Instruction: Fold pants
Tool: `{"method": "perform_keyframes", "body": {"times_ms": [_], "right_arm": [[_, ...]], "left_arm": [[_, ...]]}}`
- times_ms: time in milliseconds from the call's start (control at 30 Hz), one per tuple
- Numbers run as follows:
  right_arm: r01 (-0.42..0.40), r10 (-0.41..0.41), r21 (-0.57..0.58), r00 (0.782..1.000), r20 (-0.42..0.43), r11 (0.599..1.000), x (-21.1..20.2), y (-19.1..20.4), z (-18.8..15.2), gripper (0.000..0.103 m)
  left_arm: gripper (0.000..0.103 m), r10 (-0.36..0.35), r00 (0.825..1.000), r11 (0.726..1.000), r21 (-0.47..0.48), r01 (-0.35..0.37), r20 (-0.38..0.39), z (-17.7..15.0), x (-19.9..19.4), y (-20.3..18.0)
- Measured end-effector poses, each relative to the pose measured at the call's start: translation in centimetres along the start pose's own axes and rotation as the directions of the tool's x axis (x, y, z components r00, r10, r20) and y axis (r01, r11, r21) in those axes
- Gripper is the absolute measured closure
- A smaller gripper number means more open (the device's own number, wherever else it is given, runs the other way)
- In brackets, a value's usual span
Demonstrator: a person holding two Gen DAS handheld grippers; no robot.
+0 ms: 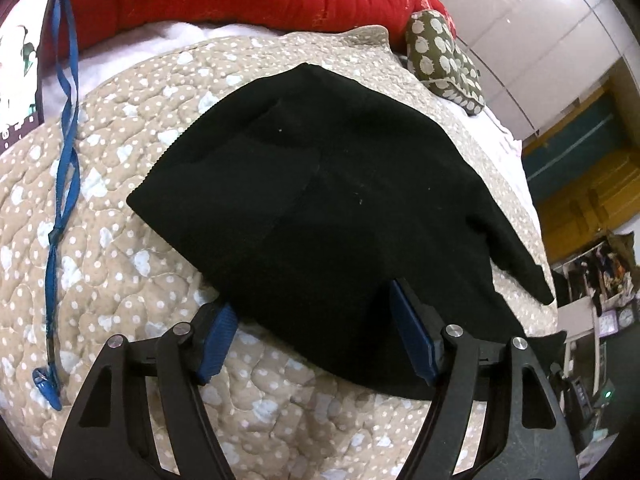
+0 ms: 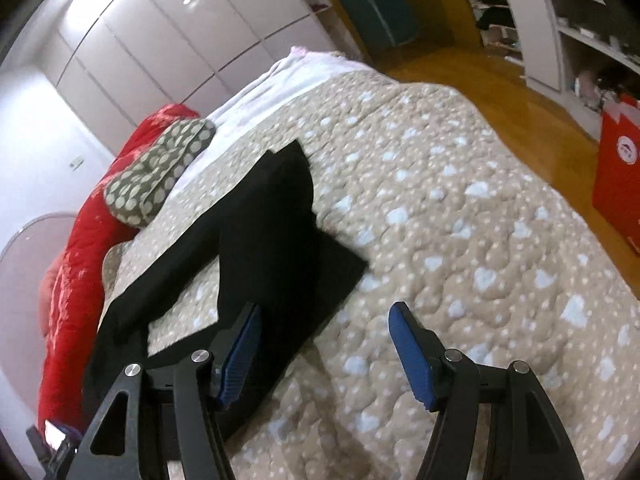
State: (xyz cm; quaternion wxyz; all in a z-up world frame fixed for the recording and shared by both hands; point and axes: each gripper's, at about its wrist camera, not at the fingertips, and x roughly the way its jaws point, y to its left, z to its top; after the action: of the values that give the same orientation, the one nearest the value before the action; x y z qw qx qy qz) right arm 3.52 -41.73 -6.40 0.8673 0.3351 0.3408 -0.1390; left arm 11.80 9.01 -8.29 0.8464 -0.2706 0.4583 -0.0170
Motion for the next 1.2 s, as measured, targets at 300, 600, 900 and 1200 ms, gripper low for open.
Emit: {"method": "perform_keyframes", "body": {"times_ms": [300, 600, 900, 1200], "right_arm": [[0.116, -0.113, -0.146, 0.993, 0.028, 0.982, 3.0, 1.5, 1.1, 0.049], [-0.037, 0.052, -0.201, 0.996, 0.067, 0.979, -2.0, 2.8, 1.5, 0.099], [-0.126, 0.147, -0.187, 0.984, 0.102, 0.974, -13.3, -0.4, 0.3, 0.099], [-0.089, 0.108, -0.211, 0.991, 0.081, 0.973, -18.3, -3.5, -1.9, 0.099]], "left_arm": [[0.038, -0.006, 1.000, 1.000, 0.017, 0.005, 0.023, 0.2, 1.0, -0.4], [0.093, -0.033, 0.999, 0.999, 0.004, 0.033, -0.018, 0.8, -1.0, 0.0], [0.098, -0.097, 0.995, 0.993, 0.064, 0.097, 0.003, -0.7, -7.8, 0.0], [0.098, -0.085, 0.996, 0.985, 0.147, 0.088, -0.023, -5.3, -12.0, 0.2]]}}
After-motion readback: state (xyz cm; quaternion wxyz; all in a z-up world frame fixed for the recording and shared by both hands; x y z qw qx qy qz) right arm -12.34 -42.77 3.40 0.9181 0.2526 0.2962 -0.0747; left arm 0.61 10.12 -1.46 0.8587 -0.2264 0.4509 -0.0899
